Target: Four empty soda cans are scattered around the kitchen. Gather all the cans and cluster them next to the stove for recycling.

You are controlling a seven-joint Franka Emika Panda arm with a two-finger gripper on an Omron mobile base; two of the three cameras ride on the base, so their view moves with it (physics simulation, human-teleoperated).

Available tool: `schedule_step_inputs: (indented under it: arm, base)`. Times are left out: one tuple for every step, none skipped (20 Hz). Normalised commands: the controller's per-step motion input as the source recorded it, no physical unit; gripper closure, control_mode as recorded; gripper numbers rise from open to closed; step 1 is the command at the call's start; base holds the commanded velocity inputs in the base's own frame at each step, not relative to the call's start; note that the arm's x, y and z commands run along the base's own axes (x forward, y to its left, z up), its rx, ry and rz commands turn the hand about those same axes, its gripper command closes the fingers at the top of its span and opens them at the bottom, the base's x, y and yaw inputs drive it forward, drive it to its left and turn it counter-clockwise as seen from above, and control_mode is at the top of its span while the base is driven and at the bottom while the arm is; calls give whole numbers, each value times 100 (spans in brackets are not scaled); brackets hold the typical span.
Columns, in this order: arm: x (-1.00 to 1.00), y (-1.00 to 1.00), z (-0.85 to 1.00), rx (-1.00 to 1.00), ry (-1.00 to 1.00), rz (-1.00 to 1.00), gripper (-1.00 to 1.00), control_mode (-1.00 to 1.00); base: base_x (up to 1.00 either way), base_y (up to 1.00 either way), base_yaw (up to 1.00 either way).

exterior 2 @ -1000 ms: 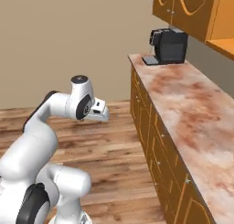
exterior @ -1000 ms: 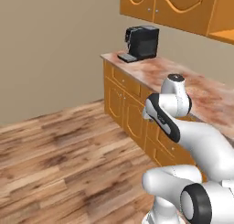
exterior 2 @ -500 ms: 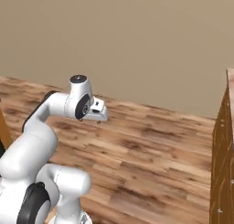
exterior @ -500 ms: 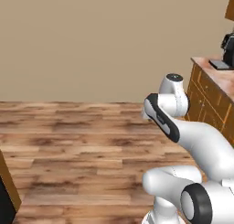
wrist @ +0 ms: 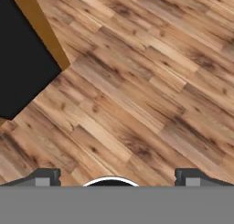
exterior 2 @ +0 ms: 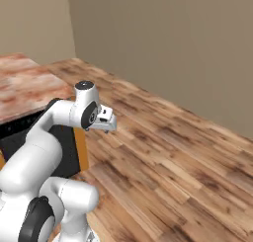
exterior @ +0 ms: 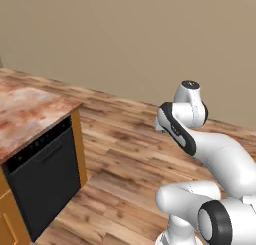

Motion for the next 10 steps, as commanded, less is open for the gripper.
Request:
schedule_step_inputs:
  arm:
    - [0,0,0,0,0,0,-100,100]
    - [0,0,0,0,0,0,-100,100]
    - [0,0,0,0,0,0,-100,100]
    - [0,0,0,0,0,0,-100,100]
    - [0,0,0,0,0,0,-100,100]
    - [0,0,0,0,0,0,-100,100]
    - [0,0,0,0,0,0,-100,100]
    - [0,0,0,0,0,0,-100,100]
    - [0,0,0,0,0,0,-100,100]
    - [0,0,0,0,0,0,-100,100]
  base:
    - [0,11,76]
    - [0,9,76]
    - [0,7,76]
    - [0,7,76]
    - [0,7,75]
    - [0,6,74]
    - [0,4,73]
    - [0,4,73]
    - [8,0,70]
    - [17,0,65]
